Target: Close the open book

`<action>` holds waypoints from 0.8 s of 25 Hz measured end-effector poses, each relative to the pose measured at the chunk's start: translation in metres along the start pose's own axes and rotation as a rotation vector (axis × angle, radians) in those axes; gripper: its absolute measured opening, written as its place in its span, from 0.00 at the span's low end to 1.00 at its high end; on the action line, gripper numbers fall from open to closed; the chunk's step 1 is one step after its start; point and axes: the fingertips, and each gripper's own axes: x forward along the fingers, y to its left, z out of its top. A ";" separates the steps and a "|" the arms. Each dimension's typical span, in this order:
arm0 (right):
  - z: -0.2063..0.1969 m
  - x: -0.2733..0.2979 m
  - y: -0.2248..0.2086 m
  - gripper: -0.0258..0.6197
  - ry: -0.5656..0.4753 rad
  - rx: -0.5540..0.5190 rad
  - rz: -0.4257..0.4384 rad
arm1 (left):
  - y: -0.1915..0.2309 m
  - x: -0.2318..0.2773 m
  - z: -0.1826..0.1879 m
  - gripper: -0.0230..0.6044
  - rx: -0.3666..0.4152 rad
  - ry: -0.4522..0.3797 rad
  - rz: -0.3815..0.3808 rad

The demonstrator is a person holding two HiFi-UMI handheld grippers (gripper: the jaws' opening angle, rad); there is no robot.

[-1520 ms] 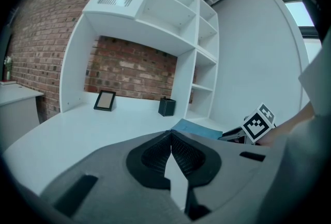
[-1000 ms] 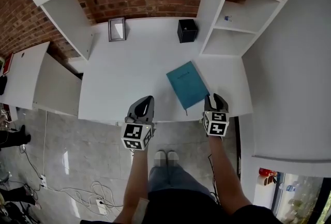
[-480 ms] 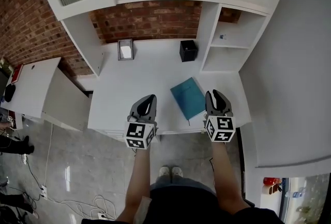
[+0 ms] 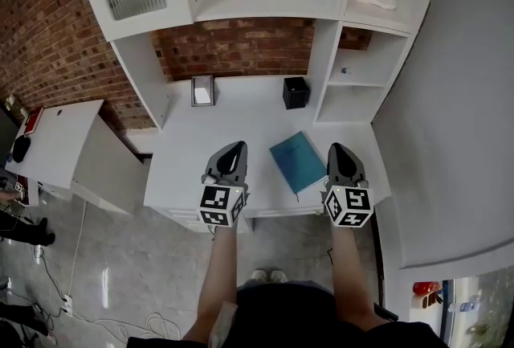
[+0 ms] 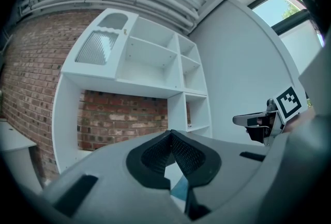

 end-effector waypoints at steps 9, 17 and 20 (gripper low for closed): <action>0.004 0.001 0.005 0.04 -0.014 -0.004 0.033 | 0.004 -0.005 0.007 0.05 0.013 -0.013 0.018; 0.003 0.000 0.008 0.04 0.000 0.002 0.037 | 0.005 -0.010 0.004 0.05 0.006 0.001 0.027; 0.000 -0.001 0.007 0.04 0.006 0.010 0.039 | 0.003 -0.011 0.002 0.05 0.006 0.005 0.028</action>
